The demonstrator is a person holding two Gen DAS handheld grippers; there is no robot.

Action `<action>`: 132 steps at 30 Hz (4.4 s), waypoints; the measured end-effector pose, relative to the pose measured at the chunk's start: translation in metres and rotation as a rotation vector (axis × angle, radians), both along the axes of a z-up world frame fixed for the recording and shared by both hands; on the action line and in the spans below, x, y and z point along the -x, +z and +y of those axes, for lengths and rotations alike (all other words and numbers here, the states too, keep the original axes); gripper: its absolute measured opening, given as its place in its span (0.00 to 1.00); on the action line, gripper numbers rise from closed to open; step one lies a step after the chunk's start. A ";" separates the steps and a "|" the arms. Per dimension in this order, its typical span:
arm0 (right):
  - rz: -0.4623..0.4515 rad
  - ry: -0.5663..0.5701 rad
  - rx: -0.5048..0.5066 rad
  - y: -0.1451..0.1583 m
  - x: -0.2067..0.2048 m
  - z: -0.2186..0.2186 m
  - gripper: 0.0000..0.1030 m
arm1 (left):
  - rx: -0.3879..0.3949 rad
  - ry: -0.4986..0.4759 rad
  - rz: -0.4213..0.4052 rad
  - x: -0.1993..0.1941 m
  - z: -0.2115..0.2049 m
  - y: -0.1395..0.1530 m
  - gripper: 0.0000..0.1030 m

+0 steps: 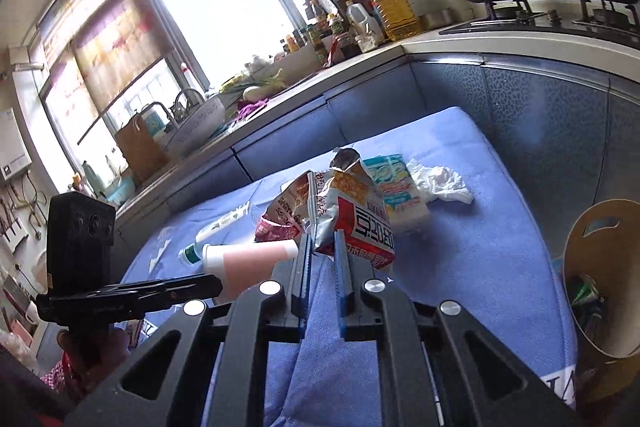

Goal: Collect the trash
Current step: 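Carry the cup and wrapper to the beige bin and release both, then grasp the white paper cup with the left gripper while the right grasps the tissue pack, then carry the white cup and tissue pack over the beige bin with both grippers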

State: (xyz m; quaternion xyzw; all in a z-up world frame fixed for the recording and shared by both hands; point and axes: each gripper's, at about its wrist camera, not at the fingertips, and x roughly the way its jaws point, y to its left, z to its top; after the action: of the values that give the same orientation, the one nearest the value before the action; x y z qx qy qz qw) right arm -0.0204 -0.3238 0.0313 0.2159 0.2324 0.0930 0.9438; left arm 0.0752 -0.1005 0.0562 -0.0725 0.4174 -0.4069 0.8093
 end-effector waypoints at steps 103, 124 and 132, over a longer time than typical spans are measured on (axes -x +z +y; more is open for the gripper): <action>0.058 -0.039 0.381 -0.029 -0.066 0.011 0.32 | -0.320 0.097 -0.281 -0.036 -0.072 -0.036 0.04; 0.197 -0.580 0.107 -0.078 0.096 -0.186 0.32 | -0.239 -0.266 -0.328 0.016 -0.282 -0.001 0.04; 0.215 -0.620 0.040 -0.101 0.114 -0.214 0.32 | -0.288 -0.333 -0.292 0.019 -0.349 -0.027 0.04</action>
State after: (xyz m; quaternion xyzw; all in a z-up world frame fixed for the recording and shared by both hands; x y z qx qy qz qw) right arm -0.1345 -0.5383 -0.0692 0.2663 0.2557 -0.2267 0.9013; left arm 0.0564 -0.4492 0.0291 0.1725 0.3561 -0.4772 0.7847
